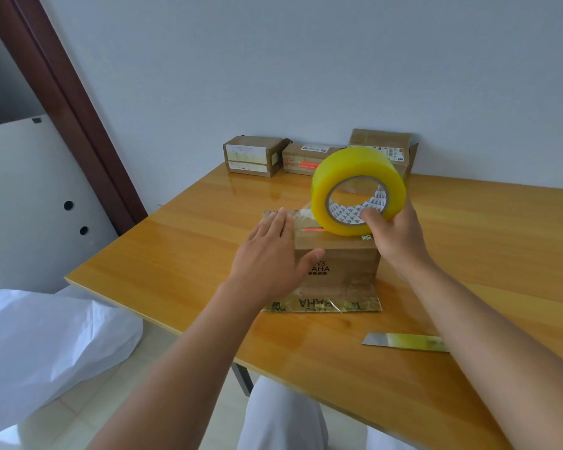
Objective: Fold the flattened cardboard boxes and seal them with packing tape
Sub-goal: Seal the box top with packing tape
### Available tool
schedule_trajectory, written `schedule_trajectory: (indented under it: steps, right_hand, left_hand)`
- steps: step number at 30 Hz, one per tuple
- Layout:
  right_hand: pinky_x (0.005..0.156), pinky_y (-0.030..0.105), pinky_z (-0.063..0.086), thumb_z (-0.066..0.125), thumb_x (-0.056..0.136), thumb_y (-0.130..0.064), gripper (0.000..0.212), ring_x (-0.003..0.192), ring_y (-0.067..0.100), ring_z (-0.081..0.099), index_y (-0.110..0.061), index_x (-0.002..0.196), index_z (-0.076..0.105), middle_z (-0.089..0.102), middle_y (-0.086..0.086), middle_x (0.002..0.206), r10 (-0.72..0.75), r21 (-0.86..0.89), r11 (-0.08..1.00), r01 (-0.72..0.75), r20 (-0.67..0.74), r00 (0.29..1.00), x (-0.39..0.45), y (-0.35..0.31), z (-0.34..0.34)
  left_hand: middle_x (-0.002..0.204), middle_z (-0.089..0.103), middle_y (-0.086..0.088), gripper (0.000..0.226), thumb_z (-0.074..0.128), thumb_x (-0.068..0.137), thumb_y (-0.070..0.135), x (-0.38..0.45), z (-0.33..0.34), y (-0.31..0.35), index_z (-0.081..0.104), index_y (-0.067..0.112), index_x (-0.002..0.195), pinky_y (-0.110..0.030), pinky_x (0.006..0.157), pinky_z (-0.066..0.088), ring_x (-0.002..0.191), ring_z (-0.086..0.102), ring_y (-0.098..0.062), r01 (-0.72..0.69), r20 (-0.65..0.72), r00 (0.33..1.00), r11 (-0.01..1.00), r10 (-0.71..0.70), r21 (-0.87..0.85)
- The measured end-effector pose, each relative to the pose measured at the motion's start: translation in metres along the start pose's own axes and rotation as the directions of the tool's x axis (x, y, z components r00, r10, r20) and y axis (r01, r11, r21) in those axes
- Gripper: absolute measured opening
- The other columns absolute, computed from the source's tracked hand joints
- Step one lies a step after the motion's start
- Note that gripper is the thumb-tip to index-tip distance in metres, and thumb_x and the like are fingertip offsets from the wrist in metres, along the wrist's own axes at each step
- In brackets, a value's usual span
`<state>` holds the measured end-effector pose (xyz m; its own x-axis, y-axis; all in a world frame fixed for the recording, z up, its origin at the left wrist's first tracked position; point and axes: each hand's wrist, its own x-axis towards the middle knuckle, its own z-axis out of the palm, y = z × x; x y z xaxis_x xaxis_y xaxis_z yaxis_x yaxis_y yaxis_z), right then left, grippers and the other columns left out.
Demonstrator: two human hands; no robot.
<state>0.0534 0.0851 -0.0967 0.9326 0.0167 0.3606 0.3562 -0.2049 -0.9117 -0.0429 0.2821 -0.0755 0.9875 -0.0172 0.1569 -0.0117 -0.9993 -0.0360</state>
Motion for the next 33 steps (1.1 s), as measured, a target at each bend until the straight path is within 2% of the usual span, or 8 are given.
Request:
schedule_trajectory:
  steps: [8, 11, 14, 16, 19, 26, 30, 33]
  right_hand:
    - [0.057, 0.003, 0.039, 0.062, 0.095, -0.019, 0.041, 0.073, -0.014, 0.056, -0.017, 0.134, 0.049, 0.058, -0.014, 0.091, -0.02, -0.045, 0.999, 0.021, 0.013, 1.0, -0.002, -0.004, 0.001]
    - [0.064, 0.014, 0.044, 0.063, 0.095, -0.02, 0.043, 0.074, -0.001, 0.055, -0.018, 0.135, 0.047, 0.057, -0.012, 0.088, -0.021, -0.043, 0.999, 0.022, 0.016, 1.0, -0.003, -0.007, 0.002]
    - [0.073, 0.023, 0.047, 0.069, 0.092, -0.025, 0.048, 0.085, -0.002, 0.057, -0.02, 0.134, 0.046, 0.059, -0.015, 0.096, -0.017, -0.032, 0.999, 0.018, 0.017, 1.0, -0.005, -0.008, 0.002]
    - [0.077, 0.015, 0.047, 0.075, 0.087, -0.031, 0.056, 0.092, -0.007, 0.058, -0.021, 0.134, 0.046, 0.06, -0.017, 0.103, -0.013, -0.014, 1.0, 0.014, 0.019, 1.0, -0.007, -0.008, 0.002]
    - [0.07, 0.004, 0.041, 0.076, 0.085, -0.035, 0.057, 0.089, -0.014, 0.057, -0.022, 0.132, 0.047, 0.061, -0.018, 0.104, 0.001, -0.013, 1.0, -0.001, 0.034, 0.999, -0.009, -0.01, 0.004]
    - [0.066, 0.029, 0.042, 0.066, 0.091, -0.015, 0.023, 0.08, 0.014, 0.056, -0.026, 0.104, 0.051, 0.059, -0.002, 0.089, -0.014, -0.047, 0.999, 0.013, -0.01, 1.0, 0.005, -0.026, -0.018]
    - [0.068, 0.032, 0.043, 0.063, 0.089, -0.011, 0.021, 0.081, 0.02, 0.055, -0.021, 0.105, 0.053, 0.059, 0.007, 0.095, -0.04, -0.008, 0.999, 0.039, -0.167, 0.985, 0.006, -0.022, -0.041]
    - [0.076, 0.04, 0.051, 0.07, 0.086, -0.019, 0.027, 0.089, 0.022, 0.06, -0.023, 0.107, 0.053, 0.059, 0.005, 0.102, 0.052, 0.097, 0.995, -0.034, -0.195, 0.979, 0.004, -0.015, -0.045]
  left_hand:
    - [0.167, 0.005, -0.007, 0.096, 0.01, 0.09, 0.077, -0.001, 0.006, 0.004, 0.005, 0.011, 0.159, -0.035, 0.122, -0.004, 0.153, -0.003, -0.017, 0.023, -0.034, 0.999, 0.998, -0.025, -0.06]
    - [0.166, 0.01, -0.007, 0.101, 0.006, 0.087, 0.08, 0.0, 0.002, 0.01, 0.01, 0.009, 0.158, -0.038, 0.124, 0.0, 0.153, 0.0, -0.019, 0.036, -0.06, 0.998, 0.999, -0.035, 0.004]
    - [0.165, 0.012, -0.012, 0.1, 0.008, 0.09, 0.078, 0.002, 0.003, 0.02, 0.011, 0.004, 0.157, -0.037, 0.123, 0.008, 0.153, 0.007, -0.023, 0.064, -0.082, 0.995, 0.998, -0.064, -0.001]
    - [0.165, 0.012, -0.014, 0.102, 0.007, 0.088, 0.079, 0.002, 0.006, 0.023, 0.012, 0.003, 0.157, -0.036, 0.122, 0.01, 0.153, 0.009, -0.023, 0.091, -0.088, 0.991, 0.993, -0.097, -0.074]
    - [0.165, 0.013, -0.013, 0.099, 0.004, 0.089, 0.076, 0.002, 0.012, 0.024, 0.012, 0.006, 0.158, -0.035, 0.122, 0.01, 0.153, 0.01, -0.021, 0.104, -0.126, 0.985, 0.987, -0.119, -0.123]
    - [0.165, 0.019, -0.006, 0.076, 0.012, 0.1, 0.064, 0.002, 0.015, 0.018, 0.02, 0.016, 0.158, -0.03, 0.121, 0.009, 0.152, 0.014, -0.015, 0.101, -0.184, 0.974, 0.981, -0.132, -0.167]
    - [0.165, 0.016, -0.005, 0.074, 0.009, 0.1, 0.063, 0.005, 0.016, 0.015, 0.017, 0.019, 0.159, -0.031, 0.122, 0.006, 0.152, 0.012, -0.015, 0.091, -0.178, 0.977, 0.982, -0.12, -0.163]
    - [0.166, 0.013, -0.006, 0.069, 0.008, 0.1, 0.061, 0.006, 0.015, 0.018, 0.015, 0.024, 0.159, -0.033, 0.122, 0.004, 0.153, 0.01, -0.017, 0.086, -0.155, 0.982, 0.983, -0.112, -0.164]
